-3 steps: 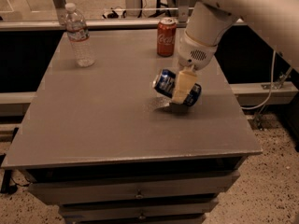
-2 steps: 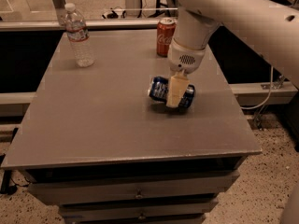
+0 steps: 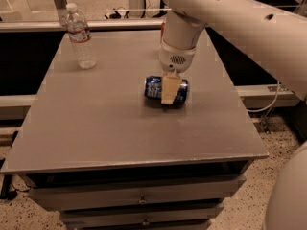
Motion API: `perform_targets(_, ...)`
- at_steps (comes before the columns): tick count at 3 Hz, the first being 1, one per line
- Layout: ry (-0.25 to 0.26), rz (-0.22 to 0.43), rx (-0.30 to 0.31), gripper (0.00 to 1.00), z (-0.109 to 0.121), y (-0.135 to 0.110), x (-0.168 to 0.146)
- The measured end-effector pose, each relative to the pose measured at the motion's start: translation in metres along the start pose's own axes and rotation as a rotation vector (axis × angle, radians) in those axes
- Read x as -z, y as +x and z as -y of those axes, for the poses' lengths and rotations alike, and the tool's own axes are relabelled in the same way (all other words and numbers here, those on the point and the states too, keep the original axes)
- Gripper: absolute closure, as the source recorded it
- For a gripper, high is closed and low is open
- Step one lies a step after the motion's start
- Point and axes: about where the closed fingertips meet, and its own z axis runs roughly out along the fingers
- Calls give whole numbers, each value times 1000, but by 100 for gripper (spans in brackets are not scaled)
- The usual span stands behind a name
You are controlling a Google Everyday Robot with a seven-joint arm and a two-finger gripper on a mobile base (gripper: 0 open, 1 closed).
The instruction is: Knock pepsi can over
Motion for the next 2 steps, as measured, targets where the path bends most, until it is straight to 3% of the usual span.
perform_targets(1, 10, 1, 12, 12, 7, -9, -1)
perform_targets(2, 19, 9, 5, 0, 3, -16, -1)
